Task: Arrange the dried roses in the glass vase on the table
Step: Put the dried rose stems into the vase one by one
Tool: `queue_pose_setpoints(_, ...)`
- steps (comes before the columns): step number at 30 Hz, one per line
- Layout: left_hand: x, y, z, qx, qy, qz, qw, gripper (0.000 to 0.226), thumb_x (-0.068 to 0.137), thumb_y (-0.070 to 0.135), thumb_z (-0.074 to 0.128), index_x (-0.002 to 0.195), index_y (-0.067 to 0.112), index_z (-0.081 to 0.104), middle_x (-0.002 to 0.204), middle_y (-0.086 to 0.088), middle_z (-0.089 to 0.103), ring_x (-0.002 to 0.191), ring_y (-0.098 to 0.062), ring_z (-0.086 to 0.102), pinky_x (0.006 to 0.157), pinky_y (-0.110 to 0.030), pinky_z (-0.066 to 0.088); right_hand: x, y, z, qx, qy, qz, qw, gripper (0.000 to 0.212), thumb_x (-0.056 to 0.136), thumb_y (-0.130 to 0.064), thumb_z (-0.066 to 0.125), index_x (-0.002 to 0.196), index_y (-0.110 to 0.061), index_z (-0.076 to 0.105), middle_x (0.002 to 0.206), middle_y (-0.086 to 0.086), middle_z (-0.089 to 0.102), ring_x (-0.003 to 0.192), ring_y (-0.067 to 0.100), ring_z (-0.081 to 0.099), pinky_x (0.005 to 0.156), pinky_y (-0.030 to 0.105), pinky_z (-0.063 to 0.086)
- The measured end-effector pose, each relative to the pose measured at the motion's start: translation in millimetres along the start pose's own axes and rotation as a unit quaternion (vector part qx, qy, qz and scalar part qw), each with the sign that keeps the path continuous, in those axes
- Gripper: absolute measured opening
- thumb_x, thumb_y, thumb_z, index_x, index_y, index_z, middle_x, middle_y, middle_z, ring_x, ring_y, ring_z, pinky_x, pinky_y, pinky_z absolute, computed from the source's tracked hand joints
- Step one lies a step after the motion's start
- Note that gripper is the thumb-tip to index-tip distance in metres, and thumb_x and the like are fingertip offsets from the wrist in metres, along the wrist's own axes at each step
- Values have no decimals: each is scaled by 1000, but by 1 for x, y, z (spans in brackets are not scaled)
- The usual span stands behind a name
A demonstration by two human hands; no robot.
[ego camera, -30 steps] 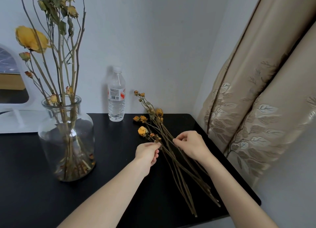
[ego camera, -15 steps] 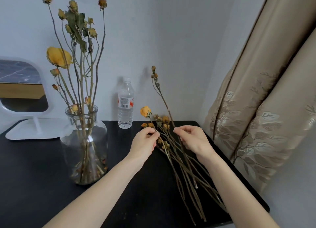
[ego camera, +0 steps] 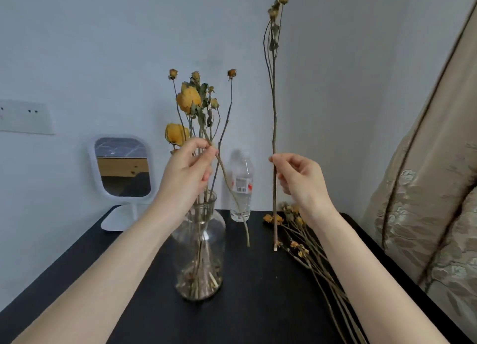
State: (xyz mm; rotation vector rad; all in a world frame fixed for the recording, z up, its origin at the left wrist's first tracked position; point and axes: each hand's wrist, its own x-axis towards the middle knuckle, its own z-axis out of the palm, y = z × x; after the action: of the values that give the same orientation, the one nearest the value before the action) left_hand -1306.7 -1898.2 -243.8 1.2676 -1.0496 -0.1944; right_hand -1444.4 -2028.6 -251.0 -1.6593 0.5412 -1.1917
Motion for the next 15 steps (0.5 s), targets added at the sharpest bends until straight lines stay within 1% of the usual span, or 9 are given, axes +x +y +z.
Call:
queue_pose_setpoints(3,12,17,-20,11,24,31,999,10,95,24,47,94,19,55,54,6,39,40,-2,32,37,-13,27,7,-16,19,23,-6,-12,1000,13,92,-20,57,85,-17,67,43,-18,51,41,-3,43,43,9,34)
queue_pose_setpoints(7,30,38,-36,25,60,75,995,8,95,25,47,91,23,53,49,10,39,39,-2,31,36,-13,27,15,-35,37,57,-13,-18,998,12,91,-21,58,84,-19,68,44,-15,48,40,0,38,41,11,33)
queue_pose_setpoints(10,41,50,-44,38,84,106,990,10,96,24,46,87,24,51,53,6,37,39,-3,30,36,-14,26,19,-43,46,69,-23,-25,997,13,91,-20,58,82,-19,68,44,-15,48,39,0,38,41,12,32)
queue_pose_setpoints(15,50,51,-52,72,103,114,985,11,96,22,45,95,14,52,54,5,34,38,-3,30,37,-12,26,18,-43,53,74,-29,-22,997,13,91,-19,58,82,-19,67,42,-15,47,39,0,38,41,11,33)
